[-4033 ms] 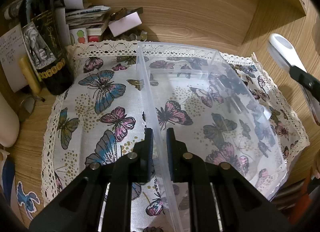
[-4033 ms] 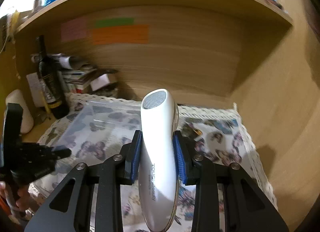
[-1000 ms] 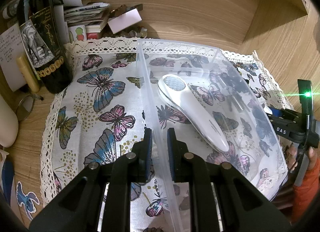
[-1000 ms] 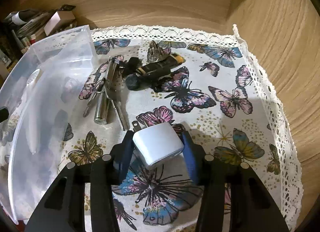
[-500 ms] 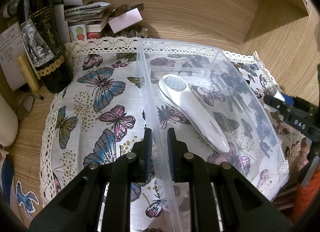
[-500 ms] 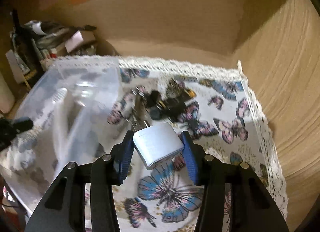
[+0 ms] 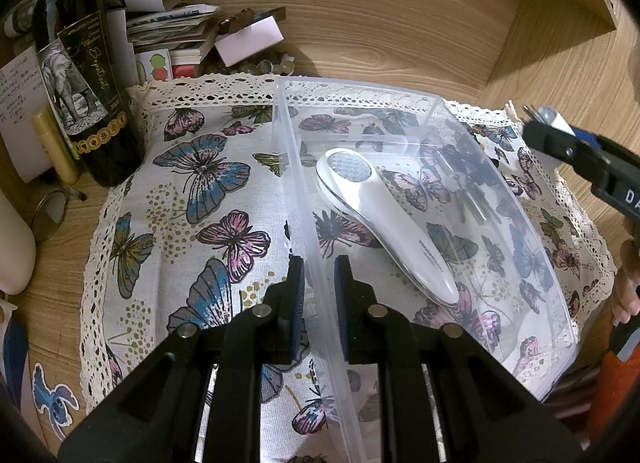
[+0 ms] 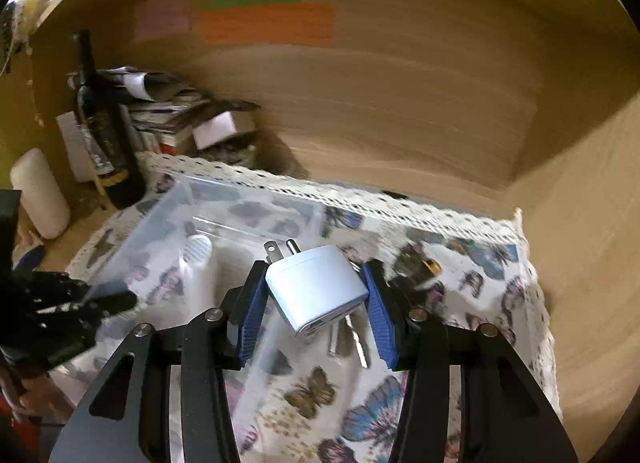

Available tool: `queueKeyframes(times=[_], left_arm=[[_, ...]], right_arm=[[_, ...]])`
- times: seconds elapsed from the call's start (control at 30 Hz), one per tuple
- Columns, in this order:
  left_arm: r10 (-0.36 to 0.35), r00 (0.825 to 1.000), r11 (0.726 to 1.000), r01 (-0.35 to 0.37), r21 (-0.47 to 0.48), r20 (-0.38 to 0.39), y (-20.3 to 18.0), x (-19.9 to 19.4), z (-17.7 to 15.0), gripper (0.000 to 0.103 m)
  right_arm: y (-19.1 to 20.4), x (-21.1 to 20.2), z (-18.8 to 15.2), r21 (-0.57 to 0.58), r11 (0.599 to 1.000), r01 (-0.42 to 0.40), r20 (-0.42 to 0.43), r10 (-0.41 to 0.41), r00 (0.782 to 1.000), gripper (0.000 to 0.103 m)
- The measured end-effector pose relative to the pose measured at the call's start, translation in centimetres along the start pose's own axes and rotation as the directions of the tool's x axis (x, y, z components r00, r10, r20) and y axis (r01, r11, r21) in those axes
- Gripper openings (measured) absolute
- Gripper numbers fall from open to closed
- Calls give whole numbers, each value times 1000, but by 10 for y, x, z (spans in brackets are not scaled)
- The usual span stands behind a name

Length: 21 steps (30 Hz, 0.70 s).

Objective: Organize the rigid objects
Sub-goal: 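Lower the white adapter into the box beside the brush and open the right tool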

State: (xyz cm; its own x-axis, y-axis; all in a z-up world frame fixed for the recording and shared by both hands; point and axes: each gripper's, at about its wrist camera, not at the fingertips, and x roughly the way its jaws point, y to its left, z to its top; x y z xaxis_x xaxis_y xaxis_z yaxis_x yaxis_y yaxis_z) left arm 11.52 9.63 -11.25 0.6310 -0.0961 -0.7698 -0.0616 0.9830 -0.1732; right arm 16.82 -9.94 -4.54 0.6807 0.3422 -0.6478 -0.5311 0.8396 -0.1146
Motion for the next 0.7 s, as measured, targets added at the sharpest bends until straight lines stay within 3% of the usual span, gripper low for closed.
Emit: queueKeyframes(times=[0.37, 0.7], left_arm=[[-2, 1000, 1000, 2, -3, -2, -2, 1, 2, 15], [-3, 1000, 1000, 3, 4, 1, -3, 2, 2, 15]], right_arm=[[34, 30, 9, -60, 995, -75, -68, 70, 995, 44], [50, 66, 9, -134, 988, -73, -175, 48, 983, 44]])
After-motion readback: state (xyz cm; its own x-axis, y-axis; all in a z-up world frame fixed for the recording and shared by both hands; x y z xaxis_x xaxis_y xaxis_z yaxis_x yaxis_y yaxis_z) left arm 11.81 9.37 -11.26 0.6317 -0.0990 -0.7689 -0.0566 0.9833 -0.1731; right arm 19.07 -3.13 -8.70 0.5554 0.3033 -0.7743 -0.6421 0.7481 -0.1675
